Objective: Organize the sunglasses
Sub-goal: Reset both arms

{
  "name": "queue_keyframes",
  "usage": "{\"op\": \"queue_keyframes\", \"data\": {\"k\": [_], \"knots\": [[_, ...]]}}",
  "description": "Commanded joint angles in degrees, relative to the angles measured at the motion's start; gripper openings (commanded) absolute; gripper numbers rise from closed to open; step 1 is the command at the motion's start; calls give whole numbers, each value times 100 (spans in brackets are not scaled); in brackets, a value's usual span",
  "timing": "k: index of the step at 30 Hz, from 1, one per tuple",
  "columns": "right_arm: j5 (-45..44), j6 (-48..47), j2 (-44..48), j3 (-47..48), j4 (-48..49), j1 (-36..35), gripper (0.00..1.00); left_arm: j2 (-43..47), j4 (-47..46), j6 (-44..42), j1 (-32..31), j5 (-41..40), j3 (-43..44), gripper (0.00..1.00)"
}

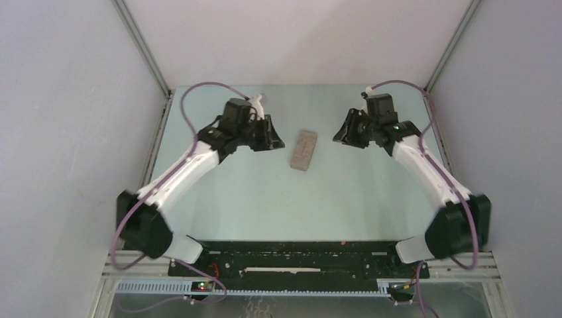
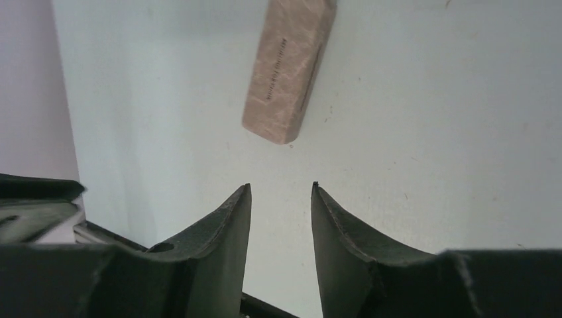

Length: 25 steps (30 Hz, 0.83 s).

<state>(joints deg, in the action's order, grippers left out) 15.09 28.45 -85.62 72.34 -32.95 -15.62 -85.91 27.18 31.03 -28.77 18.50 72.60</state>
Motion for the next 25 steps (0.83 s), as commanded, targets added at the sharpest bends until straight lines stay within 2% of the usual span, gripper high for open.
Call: {"op": "queue_keyframes", "data": {"k": [1, 6, 10, 14, 17, 25], "knots": [[-1326, -414, 1267, -319, -301, -138, 48, 1229, 250, -607, 25, -285, -291, 32], [-2546, -441, 2669, -1280, 9, -134, 51, 2286, 319, -748, 30, -633, -895, 33], [-3752, -391, 3848, -2077, 400, -562, 57, 2952, 95, -709, 30, -683, -1366, 35], [-4162, 185, 4684, -2654, 655, -592, 57, 3312, -256, -583, 30, -848, -1633, 35], [-4155, 289, 4945, -2930, 894, -585, 58, 3474, -387, -595, 30, -896, -1705, 33], [-4402, 407, 4893, -2944, 1007, -593, 58, 3662, -797, -486, 30, -569, -1919, 32]]}}
